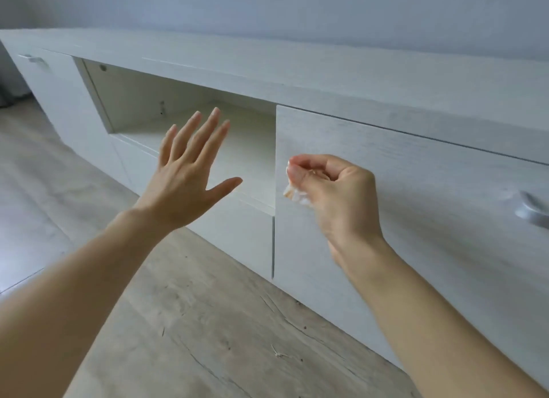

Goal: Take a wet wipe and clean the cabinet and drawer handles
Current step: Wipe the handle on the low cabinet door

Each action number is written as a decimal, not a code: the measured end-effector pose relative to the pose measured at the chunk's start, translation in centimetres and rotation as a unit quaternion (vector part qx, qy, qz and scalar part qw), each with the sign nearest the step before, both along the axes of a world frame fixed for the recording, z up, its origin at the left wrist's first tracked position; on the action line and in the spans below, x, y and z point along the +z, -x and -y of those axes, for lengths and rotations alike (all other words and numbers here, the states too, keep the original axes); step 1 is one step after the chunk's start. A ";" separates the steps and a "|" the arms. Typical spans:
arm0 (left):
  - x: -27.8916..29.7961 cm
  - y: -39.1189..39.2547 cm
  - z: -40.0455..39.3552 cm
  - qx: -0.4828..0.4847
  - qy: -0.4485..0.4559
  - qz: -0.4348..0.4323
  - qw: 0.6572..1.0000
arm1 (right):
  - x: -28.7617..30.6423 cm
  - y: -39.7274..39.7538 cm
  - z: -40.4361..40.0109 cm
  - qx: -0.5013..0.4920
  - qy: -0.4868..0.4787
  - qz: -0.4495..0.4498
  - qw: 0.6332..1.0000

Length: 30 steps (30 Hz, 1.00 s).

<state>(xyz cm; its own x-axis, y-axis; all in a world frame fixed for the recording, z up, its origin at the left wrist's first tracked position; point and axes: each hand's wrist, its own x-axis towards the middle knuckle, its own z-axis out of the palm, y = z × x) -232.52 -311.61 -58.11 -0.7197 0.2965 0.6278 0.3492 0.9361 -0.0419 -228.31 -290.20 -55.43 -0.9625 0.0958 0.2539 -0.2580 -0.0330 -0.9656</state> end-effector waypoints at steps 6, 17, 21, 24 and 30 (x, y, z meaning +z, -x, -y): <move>-2.0 -0.9 6.3 0.063 0.061 0.070 0.994 | -2.1 2.0 4.2 0.024 0.000 0.033 0.999; -8.3 9.4 19.7 0.030 0.097 0.134 0.986 | -7.9 8.8 16.9 -0.030 -0.049 0.066 0.996; -9.9 14.2 23.9 -0.003 0.089 0.140 0.986 | -9.9 11.9 22.8 -0.075 -0.050 0.096 0.991; -11.7 17.3 26.2 -0.024 0.075 0.142 0.987 | -11.5 13.6 26.4 -0.138 -0.083 0.093 0.983; -15.8 22.7 27.6 -0.096 0.022 0.089 0.991 | -13.8 16.2 29.0 -0.294 -0.136 0.069 0.943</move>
<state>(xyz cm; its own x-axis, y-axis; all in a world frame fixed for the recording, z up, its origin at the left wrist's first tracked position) -255.18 -339.23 -73.95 -0.7459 0.4625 0.4792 0.5260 0.8505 -0.0021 -244.51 -319.23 -69.19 -0.7883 0.5734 0.2230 -0.0260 0.3310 -0.9433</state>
